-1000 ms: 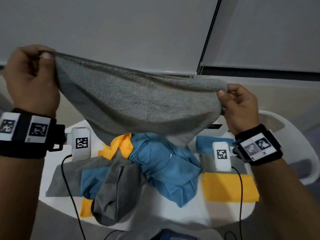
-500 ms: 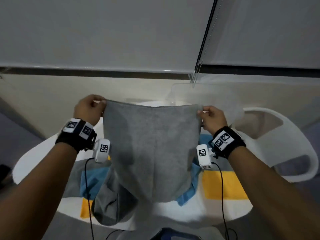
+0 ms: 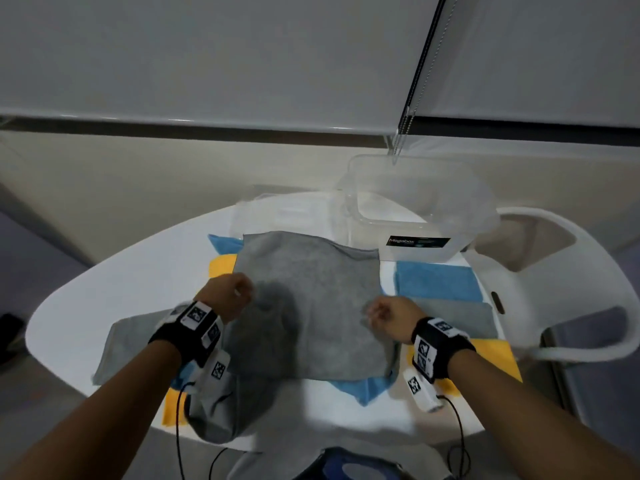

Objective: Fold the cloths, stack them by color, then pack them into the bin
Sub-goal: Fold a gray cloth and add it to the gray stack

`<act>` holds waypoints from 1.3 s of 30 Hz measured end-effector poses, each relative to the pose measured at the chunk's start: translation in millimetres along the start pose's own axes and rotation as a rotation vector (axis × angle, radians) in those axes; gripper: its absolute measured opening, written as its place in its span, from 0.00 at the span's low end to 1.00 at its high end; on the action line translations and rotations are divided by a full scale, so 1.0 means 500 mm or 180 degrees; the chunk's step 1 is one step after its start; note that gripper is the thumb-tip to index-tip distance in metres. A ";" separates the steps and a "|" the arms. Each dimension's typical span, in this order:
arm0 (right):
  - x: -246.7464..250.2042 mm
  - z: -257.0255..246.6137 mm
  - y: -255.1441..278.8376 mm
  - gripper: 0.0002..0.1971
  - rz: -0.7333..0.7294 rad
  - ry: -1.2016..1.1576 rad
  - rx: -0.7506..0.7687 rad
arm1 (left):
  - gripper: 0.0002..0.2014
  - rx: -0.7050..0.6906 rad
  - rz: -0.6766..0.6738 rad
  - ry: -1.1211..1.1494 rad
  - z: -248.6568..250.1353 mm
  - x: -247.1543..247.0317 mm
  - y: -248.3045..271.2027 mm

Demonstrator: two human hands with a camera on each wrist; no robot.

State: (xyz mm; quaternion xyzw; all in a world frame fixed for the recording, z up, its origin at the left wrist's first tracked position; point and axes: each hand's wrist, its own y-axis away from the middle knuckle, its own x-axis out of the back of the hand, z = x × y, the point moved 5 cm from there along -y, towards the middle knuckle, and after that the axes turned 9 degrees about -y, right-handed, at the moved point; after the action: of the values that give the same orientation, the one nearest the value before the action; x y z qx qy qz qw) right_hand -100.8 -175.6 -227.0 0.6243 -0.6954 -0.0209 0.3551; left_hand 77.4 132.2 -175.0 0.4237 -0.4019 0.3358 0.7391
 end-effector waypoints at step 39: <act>-0.054 -0.312 0.136 0.06 -0.0248 0.0291 0.1561 | 0.12 -0.1577 0.0316 0.0321 0.195 -0.002 0.074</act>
State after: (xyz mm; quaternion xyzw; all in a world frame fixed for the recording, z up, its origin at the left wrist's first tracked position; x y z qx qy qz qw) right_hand -78.7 -72.4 -91.0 0.7185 -0.6384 0.1630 0.2230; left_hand 15.7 60.0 -131.4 0.1922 -0.4547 0.2836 0.8221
